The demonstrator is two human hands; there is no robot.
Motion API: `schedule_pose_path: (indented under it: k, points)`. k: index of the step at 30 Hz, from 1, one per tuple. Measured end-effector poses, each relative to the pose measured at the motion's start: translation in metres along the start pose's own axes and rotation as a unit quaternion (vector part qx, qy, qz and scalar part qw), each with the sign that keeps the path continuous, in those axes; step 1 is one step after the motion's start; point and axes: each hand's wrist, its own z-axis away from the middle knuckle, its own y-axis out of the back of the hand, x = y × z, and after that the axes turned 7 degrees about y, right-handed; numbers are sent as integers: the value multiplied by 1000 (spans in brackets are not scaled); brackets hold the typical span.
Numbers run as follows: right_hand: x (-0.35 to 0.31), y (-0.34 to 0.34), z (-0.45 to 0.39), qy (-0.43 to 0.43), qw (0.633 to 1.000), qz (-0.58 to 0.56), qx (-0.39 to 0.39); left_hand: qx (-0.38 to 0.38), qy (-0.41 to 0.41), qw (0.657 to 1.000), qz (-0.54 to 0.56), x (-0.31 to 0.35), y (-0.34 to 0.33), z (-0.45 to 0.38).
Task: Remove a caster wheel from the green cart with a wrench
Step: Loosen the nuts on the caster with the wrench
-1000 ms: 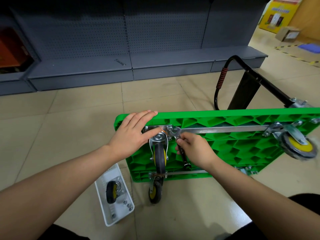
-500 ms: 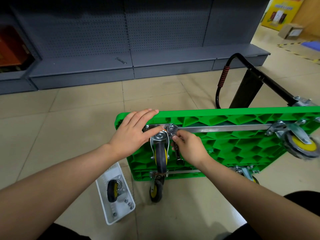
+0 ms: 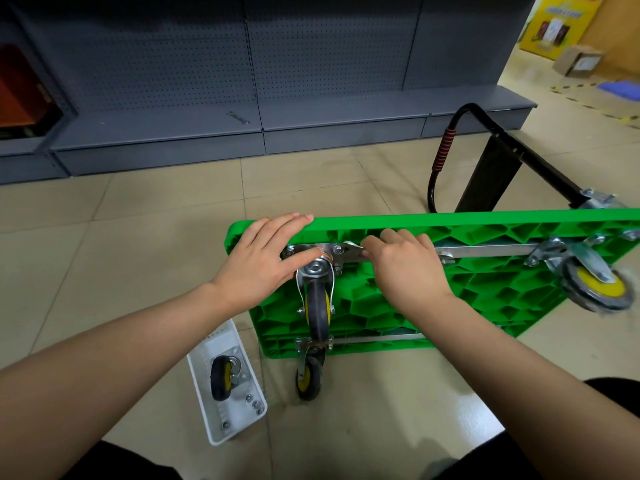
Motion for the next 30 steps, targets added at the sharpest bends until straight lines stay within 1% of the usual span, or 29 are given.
schedule_pose_path:
  k: [2,3,6,9,15,17,21,25,30]
  points:
    - [6,2,4,-28,997,-67,-4,1,1,1000,0,0,0,0]
    - [9,2,5,-47,990,-128,-22,0,0,1000,0,0,0,0]
    - [11,1,5,-103,943,-314,-42,4,0,1000,3,0,2,-1]
    - [1,-2,4,-138,904,-402,-58,3,-3,1000,2,0,2,-1]
    - [-20,-18,4,-166,852,-484,-112,11,0,1000,1,1,2,0]
    - [-23,-20,4,-169,850,-484,-119,13,1,1000,0,1,1,0]
    - [-26,-25,1,-170,851,-485,-107,11,4,1000,5,1,1,0]
    - [-32,-33,2,-192,833,-511,-89,12,3,1000,6,1,1,0]
    - [-31,-34,2,-187,836,-509,-86,7,1,1000,5,1,1,0]
